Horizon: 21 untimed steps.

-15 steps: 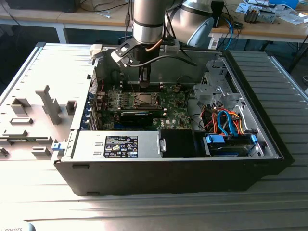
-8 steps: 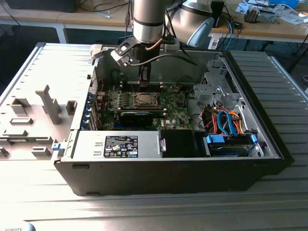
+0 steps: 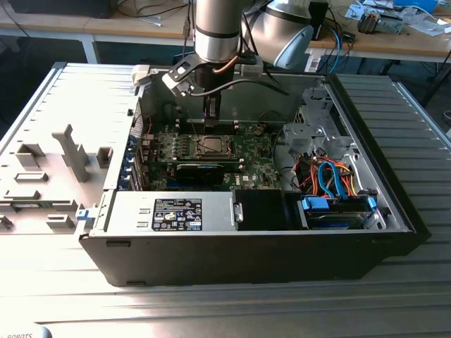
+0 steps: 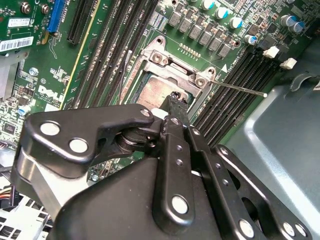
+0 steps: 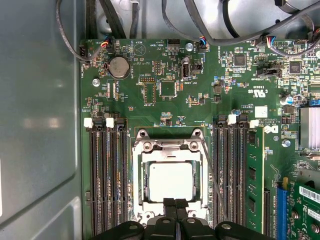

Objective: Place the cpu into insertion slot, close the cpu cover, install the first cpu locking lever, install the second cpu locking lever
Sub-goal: 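Install the first cpu locking lever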

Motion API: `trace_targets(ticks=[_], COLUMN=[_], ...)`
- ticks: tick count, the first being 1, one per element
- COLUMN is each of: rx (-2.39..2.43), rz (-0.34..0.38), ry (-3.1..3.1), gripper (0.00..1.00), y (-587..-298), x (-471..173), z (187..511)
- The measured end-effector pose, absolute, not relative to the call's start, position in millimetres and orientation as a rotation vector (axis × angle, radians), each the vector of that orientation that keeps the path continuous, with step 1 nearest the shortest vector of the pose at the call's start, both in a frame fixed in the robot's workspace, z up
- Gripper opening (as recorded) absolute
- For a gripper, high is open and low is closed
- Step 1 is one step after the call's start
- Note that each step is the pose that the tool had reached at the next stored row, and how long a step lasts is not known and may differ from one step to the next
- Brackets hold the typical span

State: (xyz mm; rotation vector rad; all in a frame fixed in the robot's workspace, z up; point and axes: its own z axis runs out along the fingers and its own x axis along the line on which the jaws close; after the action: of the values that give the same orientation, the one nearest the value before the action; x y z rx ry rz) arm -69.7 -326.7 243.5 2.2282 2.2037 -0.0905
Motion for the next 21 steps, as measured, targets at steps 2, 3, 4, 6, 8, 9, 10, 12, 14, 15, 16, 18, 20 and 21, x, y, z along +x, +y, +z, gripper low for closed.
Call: trace_targets(ticks=[2, 3, 4, 6, 8, 9, 10, 12, 14, 15, 16, 18, 20, 21], rx=[2.228, 2.226, 2.224, 2.219, 2.210, 2.205, 2.199, 2.172, 2.158, 2.147, 2.137, 2.116, 2.104, 2.099], rz=[-0.090, -0.090, -0.090, -0.090, -0.091, -0.090, -0.090, -0.090, -0.090, -0.090, -0.090, -0.090, -0.090, -0.090], ry=[2.204, 2.206, 2.208, 2.213, 2.222, 2.226, 2.232, 2.257, 2.270, 2.280, 2.289, 2.308, 2.318, 2.322], gripper=[0.11, 0.11, 0.11, 0.11, 0.11, 0.11, 0.11, 0.11, 0.11, 0.11, 0.11, 0.11, 0.11, 0.11], y=[-326.7, -326.7, -326.7, -326.7, -326.7, -326.7, -326.7, -326.7, -326.7, -326.7, -326.7, -326.7, -326.7, -326.7], x=[-69.7, -69.7, -69.7, -69.7, -69.7, -69.7, -69.7, -69.7, -69.7, -69.7, -69.7, -69.7, -69.7, -69.7], z=[243.5, 243.5, 243.5, 243.5, 243.6, 243.6, 243.6, 243.6, 243.6, 243.6, 243.6, 243.5, 243.5, 243.5])
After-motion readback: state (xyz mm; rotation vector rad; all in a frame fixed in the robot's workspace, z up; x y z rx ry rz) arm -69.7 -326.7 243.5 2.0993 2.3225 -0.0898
